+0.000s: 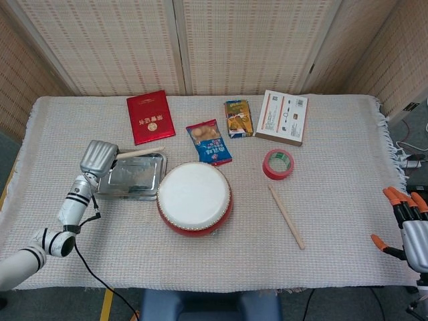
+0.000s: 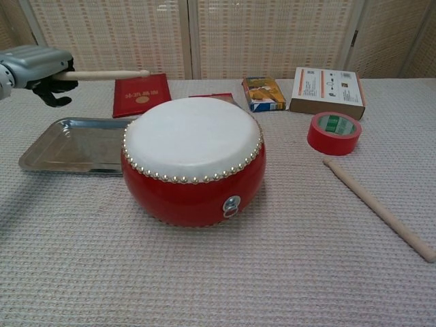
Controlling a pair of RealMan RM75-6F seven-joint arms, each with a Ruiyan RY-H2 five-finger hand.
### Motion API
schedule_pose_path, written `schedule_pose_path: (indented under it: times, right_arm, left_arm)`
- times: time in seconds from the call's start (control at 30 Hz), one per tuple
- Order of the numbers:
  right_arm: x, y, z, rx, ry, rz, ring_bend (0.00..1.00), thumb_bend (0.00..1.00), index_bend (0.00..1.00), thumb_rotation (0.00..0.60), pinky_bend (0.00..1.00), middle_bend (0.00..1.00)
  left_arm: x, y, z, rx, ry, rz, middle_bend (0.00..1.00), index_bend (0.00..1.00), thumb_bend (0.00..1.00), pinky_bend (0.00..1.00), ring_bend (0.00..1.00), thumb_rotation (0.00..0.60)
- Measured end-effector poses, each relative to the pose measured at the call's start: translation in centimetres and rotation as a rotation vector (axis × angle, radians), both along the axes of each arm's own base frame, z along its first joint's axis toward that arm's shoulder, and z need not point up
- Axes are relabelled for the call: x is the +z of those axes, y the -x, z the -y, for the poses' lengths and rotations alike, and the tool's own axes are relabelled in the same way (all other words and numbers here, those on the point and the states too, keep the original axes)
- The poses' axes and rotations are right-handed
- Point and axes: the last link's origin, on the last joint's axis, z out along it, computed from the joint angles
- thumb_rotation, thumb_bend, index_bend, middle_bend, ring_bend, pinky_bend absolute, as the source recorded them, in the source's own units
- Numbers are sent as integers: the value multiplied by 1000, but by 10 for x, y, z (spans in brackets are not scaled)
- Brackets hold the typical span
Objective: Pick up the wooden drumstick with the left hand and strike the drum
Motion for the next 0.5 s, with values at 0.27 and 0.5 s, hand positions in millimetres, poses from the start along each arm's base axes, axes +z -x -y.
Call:
schedule_pose_path:
  times: [0.27, 0.5]
  right_arm:
    - [-3, 1, 3, -11, -7, 1, 0, 195, 29, 600, 0, 53]
    - [-5, 1, 5, -15, -13, 4, 0, 195, 29, 600, 0, 53]
  left_arm:
    - [-25, 11, -16, -1, 68, -134, 1000, 1000, 357, 1000, 906, 600]
    - [-37, 11, -20, 2, 94, -154, 937, 987, 347, 938, 830, 600]
